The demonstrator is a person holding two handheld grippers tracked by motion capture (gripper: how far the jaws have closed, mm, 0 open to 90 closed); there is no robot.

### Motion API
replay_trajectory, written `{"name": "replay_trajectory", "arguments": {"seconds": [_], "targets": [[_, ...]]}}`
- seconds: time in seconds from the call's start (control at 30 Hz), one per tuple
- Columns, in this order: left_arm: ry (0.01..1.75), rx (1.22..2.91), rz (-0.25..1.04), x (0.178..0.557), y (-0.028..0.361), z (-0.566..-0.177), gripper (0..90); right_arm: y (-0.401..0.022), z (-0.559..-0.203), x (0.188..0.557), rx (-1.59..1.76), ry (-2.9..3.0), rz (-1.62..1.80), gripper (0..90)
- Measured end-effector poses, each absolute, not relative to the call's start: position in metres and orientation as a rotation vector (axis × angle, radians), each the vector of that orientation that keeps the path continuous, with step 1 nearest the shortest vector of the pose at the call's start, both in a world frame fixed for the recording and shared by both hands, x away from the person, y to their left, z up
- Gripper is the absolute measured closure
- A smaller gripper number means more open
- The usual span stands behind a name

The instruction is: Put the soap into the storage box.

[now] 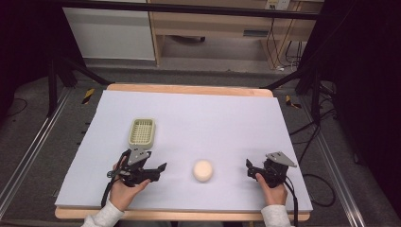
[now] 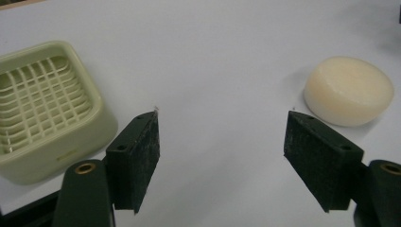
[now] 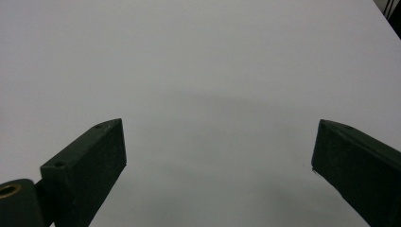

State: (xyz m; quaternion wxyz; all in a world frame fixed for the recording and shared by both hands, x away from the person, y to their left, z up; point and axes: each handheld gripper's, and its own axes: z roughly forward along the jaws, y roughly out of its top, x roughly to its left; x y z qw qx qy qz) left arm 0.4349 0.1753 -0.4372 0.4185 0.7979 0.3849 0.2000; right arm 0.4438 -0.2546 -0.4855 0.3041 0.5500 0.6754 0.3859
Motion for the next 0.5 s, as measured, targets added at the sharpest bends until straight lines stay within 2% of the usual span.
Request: {"name": "replay_trajectory", "arguments": {"seconds": [0.5], "targets": [[0.894, 2.035, 0.452, 0.439, 0.142, -0.425, 24.9, -0.255, -0.486, 0.443, 1.459, 1.774, 1.023, 4.3]]}}
